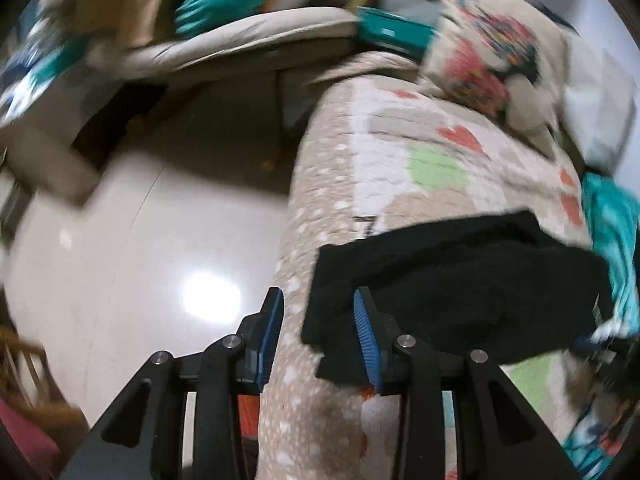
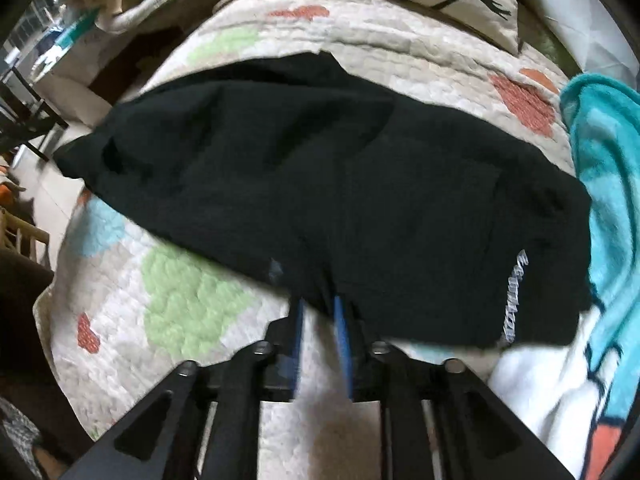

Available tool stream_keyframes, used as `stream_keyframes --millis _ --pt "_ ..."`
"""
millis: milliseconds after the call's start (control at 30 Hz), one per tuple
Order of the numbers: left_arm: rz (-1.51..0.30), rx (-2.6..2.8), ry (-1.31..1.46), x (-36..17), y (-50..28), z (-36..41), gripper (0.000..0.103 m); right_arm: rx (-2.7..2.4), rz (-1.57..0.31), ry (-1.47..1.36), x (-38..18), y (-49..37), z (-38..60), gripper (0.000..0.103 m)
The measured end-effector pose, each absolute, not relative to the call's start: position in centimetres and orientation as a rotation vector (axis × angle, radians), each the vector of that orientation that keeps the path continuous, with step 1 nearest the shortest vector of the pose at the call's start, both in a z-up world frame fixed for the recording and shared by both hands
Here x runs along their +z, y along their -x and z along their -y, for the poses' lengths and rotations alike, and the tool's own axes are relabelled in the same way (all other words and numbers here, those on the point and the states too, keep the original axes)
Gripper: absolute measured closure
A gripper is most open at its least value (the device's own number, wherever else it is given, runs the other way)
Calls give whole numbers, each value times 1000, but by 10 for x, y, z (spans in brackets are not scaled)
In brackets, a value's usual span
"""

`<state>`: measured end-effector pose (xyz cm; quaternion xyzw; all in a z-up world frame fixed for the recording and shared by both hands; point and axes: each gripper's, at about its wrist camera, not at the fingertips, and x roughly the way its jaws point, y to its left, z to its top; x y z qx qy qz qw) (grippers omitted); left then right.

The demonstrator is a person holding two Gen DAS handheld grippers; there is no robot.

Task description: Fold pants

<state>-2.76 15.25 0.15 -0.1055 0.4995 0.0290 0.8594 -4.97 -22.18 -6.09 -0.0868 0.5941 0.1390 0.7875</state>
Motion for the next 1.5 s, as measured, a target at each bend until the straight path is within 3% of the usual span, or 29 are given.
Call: stream_keyframes --millis 100,167,500,833,867,967,1000,1033,1067,1100,1133,1400,1500 --pt "-1034 134 352 8 35 -178 66 278 -1259 184 -51 59 225 58" --pt "-1038 155 395 7 30 -183 66 288 -1227 187 -41 65 224 55" --pt "-1167 134 354 -54 -30 -131 66 338 -1067 149 1 50 202 55" --pt "-1247 72 139 -75 -53 -116 58 288 -1009 195 -19 -68 159 55" --pt "-1287 43 127 -82 -55 -113 60 285 -1022 202 -27 -79 153 55" --pt "-1295 3 128 -82 -62 -109 84 237 -1071 244 -49 -103 142 52" --pt "-1294 5 126 -81 -64 -108 87 233 -1084 248 -54 -107 142 52" --pt "-1299 3 131 -82 -67 -108 88 237 -1108 243 -61 -111 141 52" --pt "-1307 -2 142 -82 -71 -109 89 235 -1134 230 -67 -115 141 70" --pt "-1309 -6 155 -81 -76 -110 89 224 -1132 225 -67 -116 142 95" --pt "-1303 -11 179 -79 -80 -112 89 231 -1125 210 -66 -117 144 99" --pt "-1260 14 227 -73 -105 -108 90 136 -1061 167 -43 -143 157 100" --pt "-1268 14 290 -76 -106 -114 85 68 -1069 155 -47 -158 164 99"
